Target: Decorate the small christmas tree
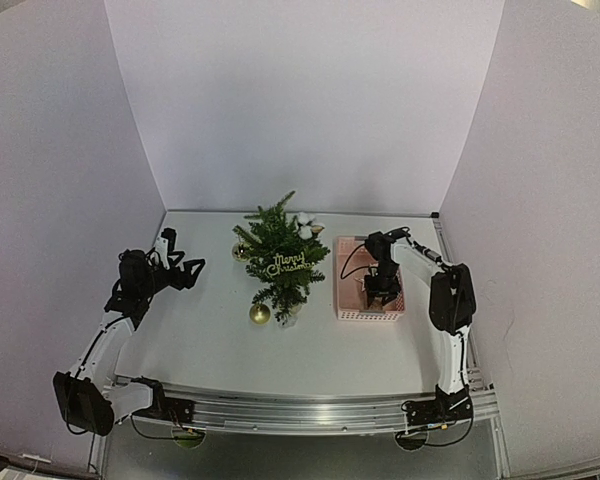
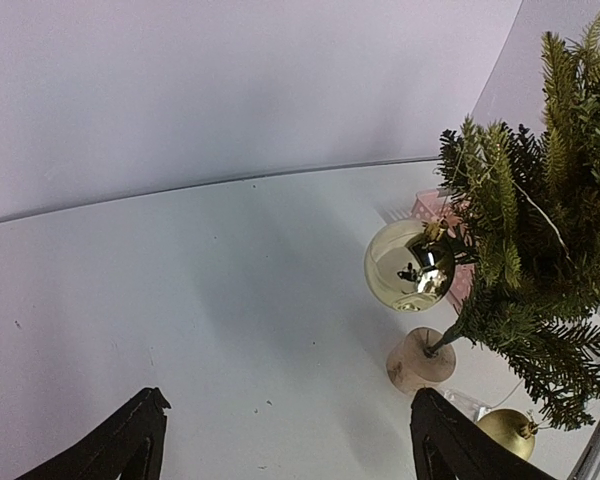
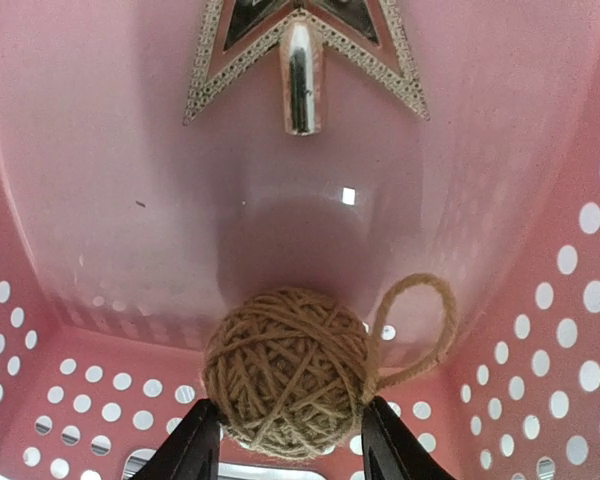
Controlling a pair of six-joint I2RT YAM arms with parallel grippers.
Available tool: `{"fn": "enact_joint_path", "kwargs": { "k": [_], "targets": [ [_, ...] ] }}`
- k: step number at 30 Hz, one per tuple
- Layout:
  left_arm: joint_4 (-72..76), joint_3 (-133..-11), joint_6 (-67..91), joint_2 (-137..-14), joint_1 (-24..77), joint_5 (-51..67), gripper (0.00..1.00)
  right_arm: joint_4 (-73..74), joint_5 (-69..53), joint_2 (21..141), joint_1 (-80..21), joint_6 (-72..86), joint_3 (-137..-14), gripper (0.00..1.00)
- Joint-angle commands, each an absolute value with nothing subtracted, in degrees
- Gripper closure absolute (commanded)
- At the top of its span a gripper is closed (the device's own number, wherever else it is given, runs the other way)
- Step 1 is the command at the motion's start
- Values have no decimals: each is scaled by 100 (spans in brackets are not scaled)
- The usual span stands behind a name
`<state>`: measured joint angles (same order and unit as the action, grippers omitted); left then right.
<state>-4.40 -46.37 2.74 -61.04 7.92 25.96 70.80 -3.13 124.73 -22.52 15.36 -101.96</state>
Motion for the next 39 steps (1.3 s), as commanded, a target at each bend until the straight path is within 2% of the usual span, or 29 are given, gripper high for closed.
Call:
{"fn": "enact_joint_path", "kwargs": {
  "k": [1, 14, 18, 22, 30, 35, 39],
  "targets": [
    [-343, -4710, 191, -6092, 790, 2654, 16, 7107, 223, 12519, -2245, 1773, -10449, 58],
    [-334, -4728, 184, -6145, 791, 2670, 16, 7077, 560, 12683, -2200, 2150, -10457, 58],
    [-359, -4735, 143, -6144, 787, 2667, 16, 7077, 212, 12659, -2203, 2123, -10523, 50],
    [-353, -4728, 136, -6143, 790, 2654, 16, 7118, 73, 12548, -2199, 2102, -10439, 37],
    [-355, -4750, 132, -6198, 787, 2674, 16, 7246, 117, 12379, -2287, 2351, -10134, 32],
    [-276, -4760, 176, -6227, 788, 2707, 16, 7052, 50, 12601, -2367, 2459, -10096, 33],
    [-363, -4804, 117, -6197, 787, 2710, 16, 7028, 263, 12635, -2366, 2456, -10215, 46]
  ]
}}
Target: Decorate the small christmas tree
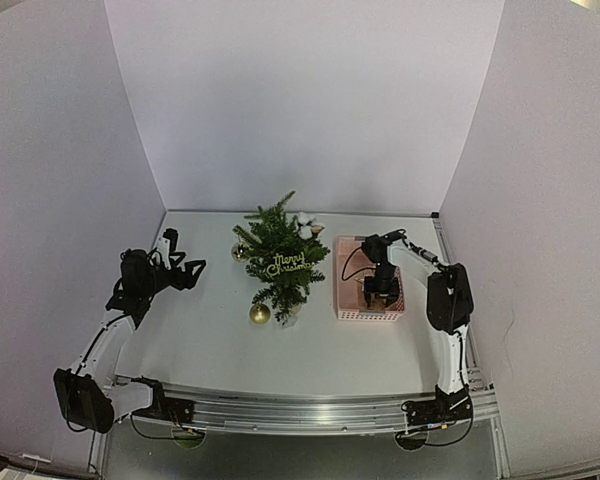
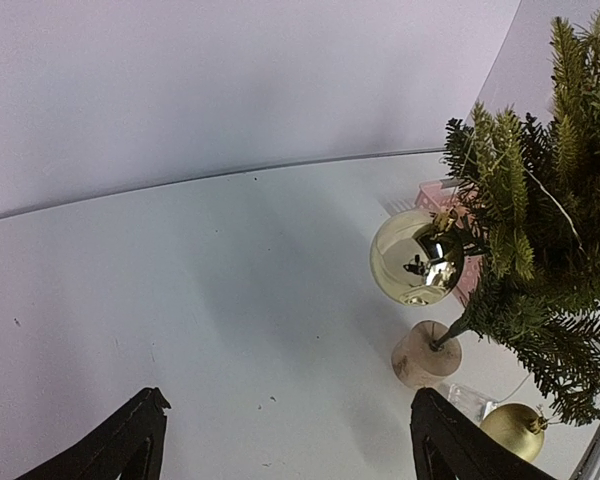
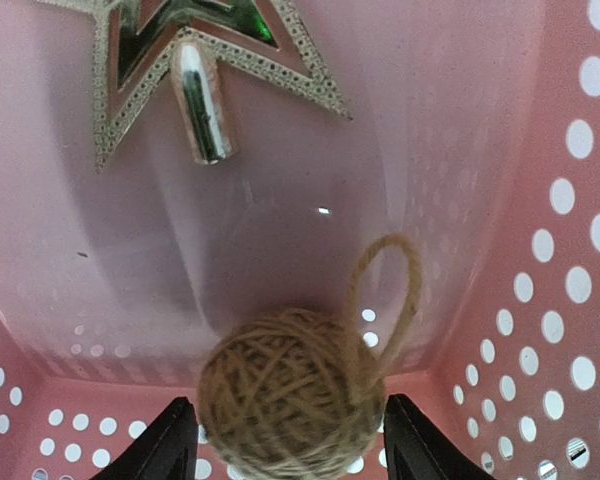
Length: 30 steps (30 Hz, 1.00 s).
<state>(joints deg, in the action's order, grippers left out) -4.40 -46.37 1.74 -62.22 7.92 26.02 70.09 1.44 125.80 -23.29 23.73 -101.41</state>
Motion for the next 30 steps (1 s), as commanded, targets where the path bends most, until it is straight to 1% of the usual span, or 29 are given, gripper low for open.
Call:
{"fn": "enact_joint_path", "kwargs": {
  "k": [1, 4, 12, 24, 30],
  "targets": [
    [-391, -4804, 97, -6194, 789, 2698, 16, 7037, 278, 12626, -2364, 2443, -10239, 48],
    [-414, -4815, 70, -6182, 791, 2664, 15, 7037, 309, 12581, -2361, 2406, -10290, 55],
    [-365, -4832, 62, -6232, 791, 2706, 15, 7059, 348, 12246, -2363, 2306, -10411, 65],
    [-372, -4842, 39, -6196, 791, 2730, 15, 7108, 330, 11835, -2359, 2025, -10712, 69],
    [-461, -5038, 9, -6177, 786, 2760, 15, 7012, 145, 11229, -2367, 1358, -11096, 71]
  ]
}}
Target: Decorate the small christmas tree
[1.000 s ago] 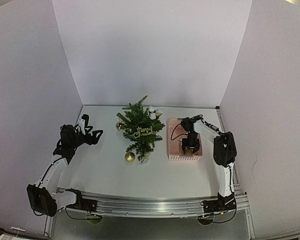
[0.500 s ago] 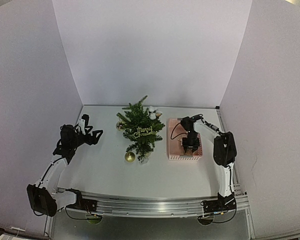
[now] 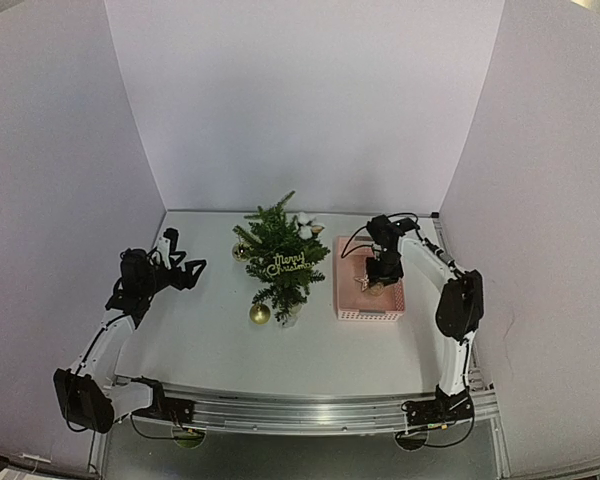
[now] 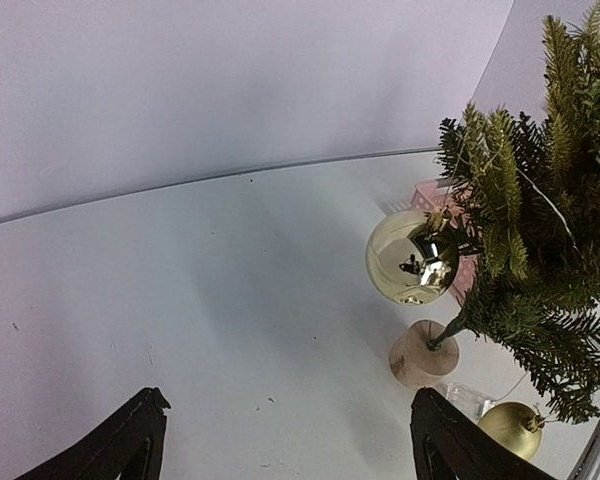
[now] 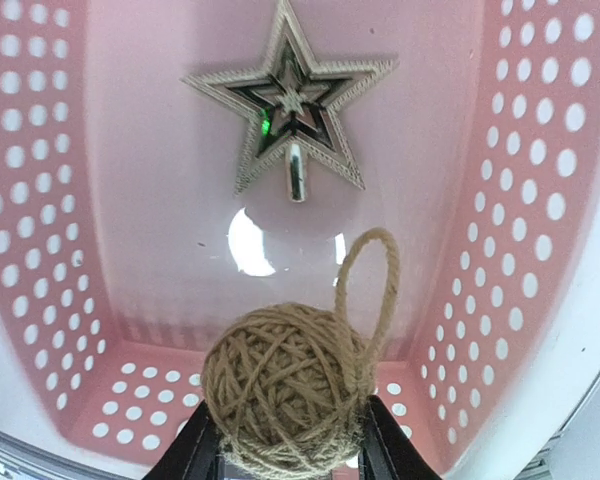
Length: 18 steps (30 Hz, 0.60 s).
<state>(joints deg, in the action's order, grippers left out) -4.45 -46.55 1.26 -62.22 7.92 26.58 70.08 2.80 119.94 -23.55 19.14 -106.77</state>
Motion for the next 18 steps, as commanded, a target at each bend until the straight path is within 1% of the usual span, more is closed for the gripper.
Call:
{"fn": "enact_joint_path", "kwargs": {
  "k": [1, 4, 10, 13, 18],
  "targets": [
    [-466, -5094, 9, -6188, 786, 2790, 15, 6970, 96, 11083, -2370, 1245, -11135, 71],
    [-426, -5290, 10, -6234, 787, 2935, 15, 6774, -350, 10631, -2371, 856, -11160, 71],
    [-290, -5841, 70, -6354, 789, 3408, 16, 6024, -1697, 9678, -2423, 288, -11105, 70],
    [-186, -6180, 76, -6421, 785, 3928, 16, 5613, -2274, 9220, -2434, 178, -11107, 68],
    [-87, -6801, 305, -6749, 794, 4943, 16, 4829, -3415, 8797, -2557, 380, -11126, 68]
  ]
}}
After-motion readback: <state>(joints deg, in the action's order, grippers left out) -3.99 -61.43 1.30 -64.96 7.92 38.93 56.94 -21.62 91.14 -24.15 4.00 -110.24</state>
